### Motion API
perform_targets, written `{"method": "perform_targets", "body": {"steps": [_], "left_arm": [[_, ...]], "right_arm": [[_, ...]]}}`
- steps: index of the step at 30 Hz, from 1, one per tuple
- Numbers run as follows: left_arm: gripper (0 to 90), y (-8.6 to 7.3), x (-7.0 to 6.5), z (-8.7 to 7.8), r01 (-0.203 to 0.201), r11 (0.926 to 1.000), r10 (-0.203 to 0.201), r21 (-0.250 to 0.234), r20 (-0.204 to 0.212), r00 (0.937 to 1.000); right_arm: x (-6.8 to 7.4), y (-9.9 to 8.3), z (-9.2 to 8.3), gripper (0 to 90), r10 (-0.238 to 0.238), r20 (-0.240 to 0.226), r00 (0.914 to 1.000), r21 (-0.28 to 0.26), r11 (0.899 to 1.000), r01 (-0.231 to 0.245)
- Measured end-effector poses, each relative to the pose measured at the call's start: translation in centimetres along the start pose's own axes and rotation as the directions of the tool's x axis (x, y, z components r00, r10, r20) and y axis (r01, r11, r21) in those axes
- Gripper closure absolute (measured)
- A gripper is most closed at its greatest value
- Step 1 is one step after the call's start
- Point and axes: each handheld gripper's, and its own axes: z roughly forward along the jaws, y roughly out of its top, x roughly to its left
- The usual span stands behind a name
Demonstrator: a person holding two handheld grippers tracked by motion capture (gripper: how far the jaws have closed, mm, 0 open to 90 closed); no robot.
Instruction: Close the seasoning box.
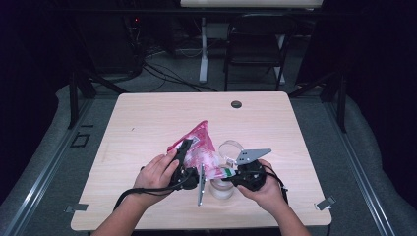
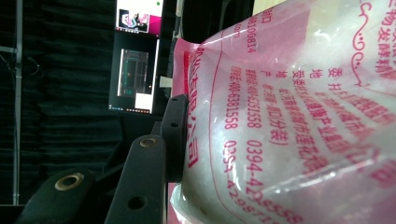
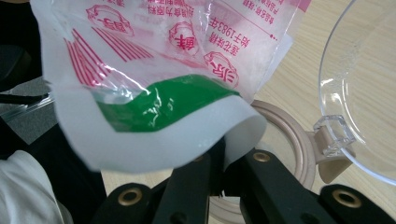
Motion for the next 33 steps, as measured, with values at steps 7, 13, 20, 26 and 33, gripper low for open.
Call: {"method": "perform_targets", "body": {"steps": [7,13,20,26,33], "left_arm": [[66.6,0.01,0.02,0.0,-0.001,1.0,0.001,-0.002,0.001,1.0],[66.6,0.07,-0.01,-0.01,-0.001,1.0,0.001,-0.004,0.001,1.0],[66.7,0.18,-0.05,-0.06,-0.002,1.0,0.002,-0.009,-0.001,1.0],[66.7,0.23,0.0,-0.13,-0.005,0.9999,0.004,-0.012,-0.002,1.0],[66.7,0.29,0.0,-0.17,-0.001,0.9999,0.001,-0.012,0.002,1.0]], "right_arm": [[-0.02,-0.01,0.01,90.0,0.0,0.002,1.0,0.002,1.0,0.0],[-0.05,-0.04,0.03,90.0,0.002,0.004,1.0,0.003,1.0,-0.002],[-0.14,-0.09,0.04,90.0,0.004,0.006,1.0,0.004,1.0,-0.004],[-0.1,-0.12,0.18,90.0,0.006,0.005,1.0,0.002,1.0,-0.006],[-0.15,-0.14,0.21,90.0,0.008,0.002,1.0,0.002,1.0,-0.008]]}}
